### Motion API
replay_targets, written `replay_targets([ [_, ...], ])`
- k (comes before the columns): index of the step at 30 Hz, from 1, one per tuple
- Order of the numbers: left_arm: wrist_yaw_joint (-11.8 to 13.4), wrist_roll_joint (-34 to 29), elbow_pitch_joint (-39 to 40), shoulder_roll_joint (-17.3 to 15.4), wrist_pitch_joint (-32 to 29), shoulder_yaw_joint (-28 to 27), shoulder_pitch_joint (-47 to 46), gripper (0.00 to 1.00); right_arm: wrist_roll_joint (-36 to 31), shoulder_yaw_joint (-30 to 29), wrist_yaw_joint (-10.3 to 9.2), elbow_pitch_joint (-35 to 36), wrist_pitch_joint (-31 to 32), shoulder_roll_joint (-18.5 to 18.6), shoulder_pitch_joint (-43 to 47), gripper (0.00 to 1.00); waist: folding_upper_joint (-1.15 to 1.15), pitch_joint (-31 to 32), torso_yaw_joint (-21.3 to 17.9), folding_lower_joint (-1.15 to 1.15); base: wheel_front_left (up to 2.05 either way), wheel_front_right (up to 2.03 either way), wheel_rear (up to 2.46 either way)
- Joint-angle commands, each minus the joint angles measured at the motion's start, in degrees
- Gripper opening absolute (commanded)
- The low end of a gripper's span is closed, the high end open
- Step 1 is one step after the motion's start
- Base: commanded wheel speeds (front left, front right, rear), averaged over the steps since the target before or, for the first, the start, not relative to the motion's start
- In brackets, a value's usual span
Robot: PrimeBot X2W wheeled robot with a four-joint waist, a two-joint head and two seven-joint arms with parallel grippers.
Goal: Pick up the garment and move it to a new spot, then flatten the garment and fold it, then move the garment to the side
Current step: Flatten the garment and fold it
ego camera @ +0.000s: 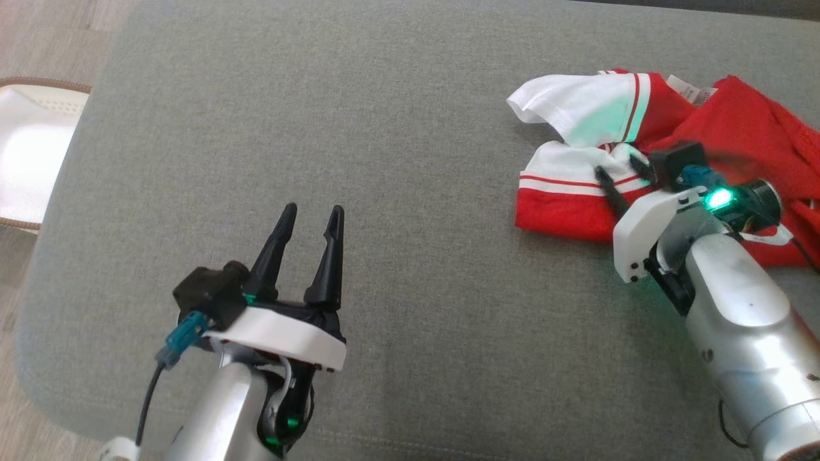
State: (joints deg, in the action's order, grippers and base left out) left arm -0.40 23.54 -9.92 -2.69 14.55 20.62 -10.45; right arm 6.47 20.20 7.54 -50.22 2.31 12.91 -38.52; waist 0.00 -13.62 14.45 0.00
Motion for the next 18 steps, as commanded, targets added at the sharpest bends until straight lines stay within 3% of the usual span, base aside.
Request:
replay_targets([
  [1, 0.4, 0.4, 1.5, -0.2, 0.4, -1.6, -2.5, 1.0, 1.2, 1.5, -0.05, 1.1, -1.0, 0.1, -2.0, 0.0, 0.0, 0.1, -0.2, 0.0, 0.0, 0.0, 0.0],
  [10, 0.6, 0.4, 1.5, -0.2, 0.4, -2.4, -2.4, 1.0, 5.6, 4.0, -0.05, 3.3, -8.7, -1.3, -5.5, 0.0, 0.0, 2.0, -2.0, 0.0, 0.0, 0.0, 0.0],
  [14, 0.7, 0.2, 1.7, -0.2, 0.4, -2.8, -2.2, 1.0, 2.9, 4.7, -0.05, 5.9, -13.1, -3.3, -7.3, 0.0, 0.0, 3.0, -2.6, 0.0, 0.0, 0.0, 0.0],
  [18, 0.8, 0.1, 1.7, -0.2, 0.4, -2.9, -1.4, 1.0, -0.2, 9.2, -0.05, 8.7, -14.5, -6.3, -4.6, 0.0, 0.0, 4.3, -3.0, 0.0, 0.0, 0.0, 0.0],
])
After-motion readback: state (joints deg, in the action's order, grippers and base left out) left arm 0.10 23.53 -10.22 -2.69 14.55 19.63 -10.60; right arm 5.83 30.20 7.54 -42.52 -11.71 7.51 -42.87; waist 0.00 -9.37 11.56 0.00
